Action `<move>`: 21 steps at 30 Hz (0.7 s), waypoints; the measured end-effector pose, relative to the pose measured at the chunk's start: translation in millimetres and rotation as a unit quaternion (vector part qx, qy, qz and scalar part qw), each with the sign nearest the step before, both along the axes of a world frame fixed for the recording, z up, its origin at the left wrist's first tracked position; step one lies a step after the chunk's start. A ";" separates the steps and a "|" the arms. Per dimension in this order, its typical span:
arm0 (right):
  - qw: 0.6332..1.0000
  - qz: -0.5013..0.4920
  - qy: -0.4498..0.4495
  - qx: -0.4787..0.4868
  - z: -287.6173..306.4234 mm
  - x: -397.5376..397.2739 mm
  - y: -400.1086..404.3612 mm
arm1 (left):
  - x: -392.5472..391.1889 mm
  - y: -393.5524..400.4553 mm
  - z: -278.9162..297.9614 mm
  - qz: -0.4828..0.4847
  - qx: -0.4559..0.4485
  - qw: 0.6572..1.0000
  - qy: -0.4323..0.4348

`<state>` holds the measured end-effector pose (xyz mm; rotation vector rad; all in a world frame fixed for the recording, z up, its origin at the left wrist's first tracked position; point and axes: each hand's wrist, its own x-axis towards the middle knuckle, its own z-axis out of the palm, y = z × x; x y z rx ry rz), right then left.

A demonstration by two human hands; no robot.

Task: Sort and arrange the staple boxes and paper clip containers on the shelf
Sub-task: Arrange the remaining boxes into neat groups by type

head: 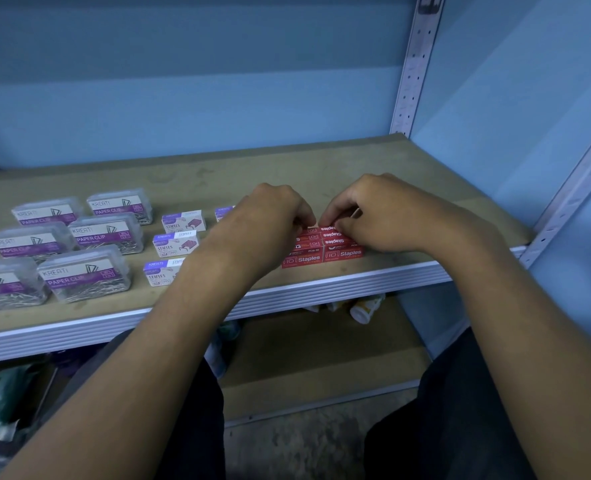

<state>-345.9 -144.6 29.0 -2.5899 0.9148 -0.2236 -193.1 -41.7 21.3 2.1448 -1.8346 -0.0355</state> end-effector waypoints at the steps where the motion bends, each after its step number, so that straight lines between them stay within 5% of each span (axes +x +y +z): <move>1: 1.000 0.004 0.008 0.006 0.3 -0.6 -0.5 | -0.4 0.4 -0.3 0.002 -0.002 1.000 0.005; 21: 0.996 0.006 0.083 -0.012 3.4 6.8 8.4 | 4.5 -0.1 -3.2 -0.024 0.024 0.999 0.007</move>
